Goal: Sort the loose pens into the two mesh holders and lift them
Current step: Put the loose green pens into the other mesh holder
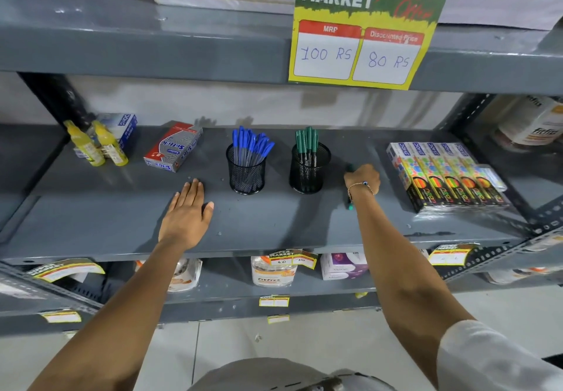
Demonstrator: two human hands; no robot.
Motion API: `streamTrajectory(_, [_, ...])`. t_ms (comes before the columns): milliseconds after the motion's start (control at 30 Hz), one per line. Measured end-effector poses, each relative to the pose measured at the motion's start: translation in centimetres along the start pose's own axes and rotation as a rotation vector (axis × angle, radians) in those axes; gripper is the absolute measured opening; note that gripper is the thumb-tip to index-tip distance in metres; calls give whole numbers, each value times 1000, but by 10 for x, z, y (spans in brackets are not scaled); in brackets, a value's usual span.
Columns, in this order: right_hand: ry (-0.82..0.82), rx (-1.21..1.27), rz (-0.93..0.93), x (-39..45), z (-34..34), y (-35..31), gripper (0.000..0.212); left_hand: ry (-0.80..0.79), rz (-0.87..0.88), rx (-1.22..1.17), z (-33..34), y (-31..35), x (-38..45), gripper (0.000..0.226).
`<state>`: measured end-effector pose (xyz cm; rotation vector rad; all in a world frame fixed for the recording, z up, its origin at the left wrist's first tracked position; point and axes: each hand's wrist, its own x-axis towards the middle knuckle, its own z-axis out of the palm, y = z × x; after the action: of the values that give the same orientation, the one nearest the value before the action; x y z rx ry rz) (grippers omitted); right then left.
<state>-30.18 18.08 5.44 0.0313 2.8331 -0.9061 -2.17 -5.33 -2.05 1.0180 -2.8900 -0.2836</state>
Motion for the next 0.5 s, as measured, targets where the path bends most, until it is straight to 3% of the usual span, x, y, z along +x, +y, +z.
streamTrajectory(167, [83, 192, -85, -2, -31, -21, 34, 0, 0, -1, 0, 0, -1, 61])
streamTrajectory(300, [254, 495, -350, -15, -55, -52, 29, -5, -2, -3, 0, 0, 0, 61])
streamTrajectory(367, [201, 510, -468, -22, -54, -61, 24, -6, -1, 0, 0, 1, 0, 61])
streamTrajectory(500, [-12, 234, -535, -27, -29, -66, 16, -12, -3, 8, -1, 1, -1, 62])
